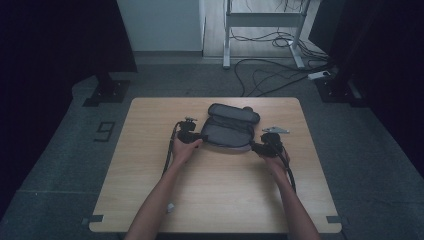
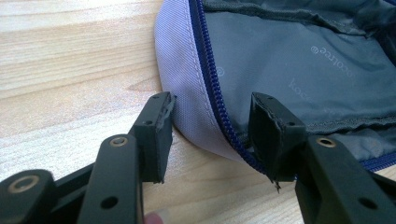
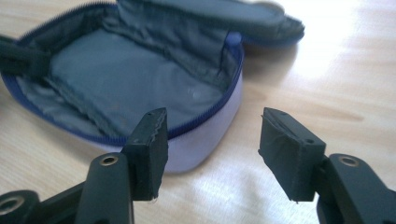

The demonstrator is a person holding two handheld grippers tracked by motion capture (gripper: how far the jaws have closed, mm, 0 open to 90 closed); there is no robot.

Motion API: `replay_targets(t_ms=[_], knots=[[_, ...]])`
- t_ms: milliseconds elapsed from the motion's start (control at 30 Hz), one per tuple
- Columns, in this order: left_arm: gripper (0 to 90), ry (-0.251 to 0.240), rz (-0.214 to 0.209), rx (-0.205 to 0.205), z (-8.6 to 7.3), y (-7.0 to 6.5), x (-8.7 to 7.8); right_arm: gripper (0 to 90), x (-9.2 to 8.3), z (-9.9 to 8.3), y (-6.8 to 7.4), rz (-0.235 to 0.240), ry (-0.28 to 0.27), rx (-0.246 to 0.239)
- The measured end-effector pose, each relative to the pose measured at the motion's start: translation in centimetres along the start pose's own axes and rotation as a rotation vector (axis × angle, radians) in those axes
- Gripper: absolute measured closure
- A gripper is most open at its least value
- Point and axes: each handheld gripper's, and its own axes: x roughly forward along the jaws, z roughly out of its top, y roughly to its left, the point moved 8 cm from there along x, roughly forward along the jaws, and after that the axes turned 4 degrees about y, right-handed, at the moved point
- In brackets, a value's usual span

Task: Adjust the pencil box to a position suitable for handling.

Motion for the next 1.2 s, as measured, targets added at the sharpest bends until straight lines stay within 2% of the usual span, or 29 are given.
replay_targets(t_ms=[67, 100, 200, 333, 433, 533, 567, 633, 800, 867, 967, 1033, 1133, 1200], knots=[[49.7, -0.003, 0.0, -0.001, 0.0, 0.0, 0.0, 42.1, -0.2, 0.7, 0.1, 0.007, -0.011, 0.004], [49.7, -0.005, -0.001, -0.002, 0.1, 0.1, 0.0, 41.9, -0.1, 1.1, 0.2, -0.006, -0.006, -0.013], [49.8, -0.006, 0.0, -0.002, 0.1, 0.1, 0.1, 42.1, 0.2, 1.4, 0.1, -0.016, -0.004, -0.023], [49.8, -0.004, 0.001, 0.003, 0.0, 0.0, 0.0, 42.5, 1.8, 1.6, -0.4, -0.045, 0.023, -0.027], [50.2, -0.003, -0.003, 0.003, 0.0, 0.1, 0.0, 46.5, 2.6, 1.8, -0.8, -0.061, 0.014, -0.041], [51.5, -0.002, -0.002, 0.004, 0.0, 0.1, 0.0, 48.9, 3.2, 1.6, -1.2, -0.061, 0.027, -0.029], [52.1, -0.002, 0.0, 0.009, 0.0, 0.1, 0.0, 50.0, 3.9, 1.3, -1.5, -0.057, 0.061, -0.011], [53.4, -0.002, 0.003, 0.019, 0.0, 0.2, 0.0, 51.8, 4.0, 1.3, -1.6, -0.058, 0.066, -0.008], [57.3, 0.001, -0.004, 0.011, -0.1, 0.4, -0.1, 61.9, 4.5, 1.4, -1.1, -0.043, 0.088, -0.014], [58.3, 0.001, -0.002, 0.011, -0.1, 0.5, -0.1, 63.4, 4.6, 1.3, -1.1, -0.044, 0.093, -0.014], [60.7, 0.002, 0.0, 0.013, -0.1, 0.6, -0.1, 67.4, 4.9, 0.9, -1.2, -0.055, 0.123, -0.001], [62.2, 0.002, 0.0, 0.013, -0.1, 0.6, -0.1, 74.9, 5.2, 0.7, -1.3, -0.055, 0.125, 0.028], [64.2, 0.002, -0.001, 0.011, -0.1, 0.6, -0.1, 79.9, 5.3, 0.7, -1.1, -0.058, 0.125, 0.034], [65.5, 0.002, 0.001, 0.007, 0.0, 0.6, -0.2, 82.2, 5.3, 0.8, -1.1, -0.085, 0.128, 0.018]])
